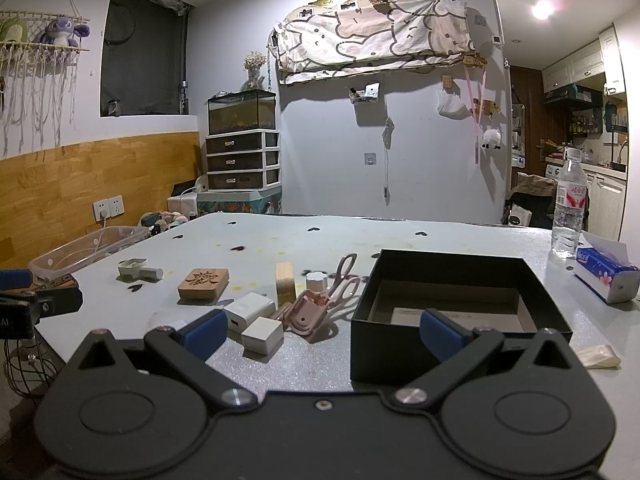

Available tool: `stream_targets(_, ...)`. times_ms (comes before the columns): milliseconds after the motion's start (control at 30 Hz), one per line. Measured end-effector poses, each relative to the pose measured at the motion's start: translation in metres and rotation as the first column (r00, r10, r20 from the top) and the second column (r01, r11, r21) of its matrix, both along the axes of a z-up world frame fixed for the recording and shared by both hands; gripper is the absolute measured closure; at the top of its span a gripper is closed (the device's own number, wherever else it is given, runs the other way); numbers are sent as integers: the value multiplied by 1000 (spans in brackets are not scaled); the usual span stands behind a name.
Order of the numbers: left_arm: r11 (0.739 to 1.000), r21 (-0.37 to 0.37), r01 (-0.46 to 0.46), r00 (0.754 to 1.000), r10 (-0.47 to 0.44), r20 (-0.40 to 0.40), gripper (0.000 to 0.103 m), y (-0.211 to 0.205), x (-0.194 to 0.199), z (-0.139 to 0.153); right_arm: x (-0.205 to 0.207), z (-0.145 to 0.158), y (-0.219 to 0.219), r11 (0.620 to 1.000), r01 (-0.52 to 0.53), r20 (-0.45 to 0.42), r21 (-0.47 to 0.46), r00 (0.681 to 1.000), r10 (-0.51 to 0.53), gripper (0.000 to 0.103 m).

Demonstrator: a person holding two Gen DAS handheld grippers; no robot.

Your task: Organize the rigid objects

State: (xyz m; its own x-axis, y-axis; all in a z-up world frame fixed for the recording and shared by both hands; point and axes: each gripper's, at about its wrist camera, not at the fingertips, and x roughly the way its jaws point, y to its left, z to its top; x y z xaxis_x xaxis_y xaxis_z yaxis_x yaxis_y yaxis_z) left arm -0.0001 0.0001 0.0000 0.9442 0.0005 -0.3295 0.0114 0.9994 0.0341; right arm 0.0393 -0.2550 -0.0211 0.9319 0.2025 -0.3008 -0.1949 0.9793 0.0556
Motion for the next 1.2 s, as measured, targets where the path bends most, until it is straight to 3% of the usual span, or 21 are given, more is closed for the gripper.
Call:
stream_targets(933, 1000, -1, 0, 1000, 0, -2, 0, 0, 0, 0, 1, -1, -1, 1000, -3, 5, 8, 1000, 3, 0)
stream_targets(1200, 1000, 0, -1, 1000, 1, -9, 0, -3, 5, -2, 3, 10, -24, 998, 54, 7, 35, 998, -54, 0)
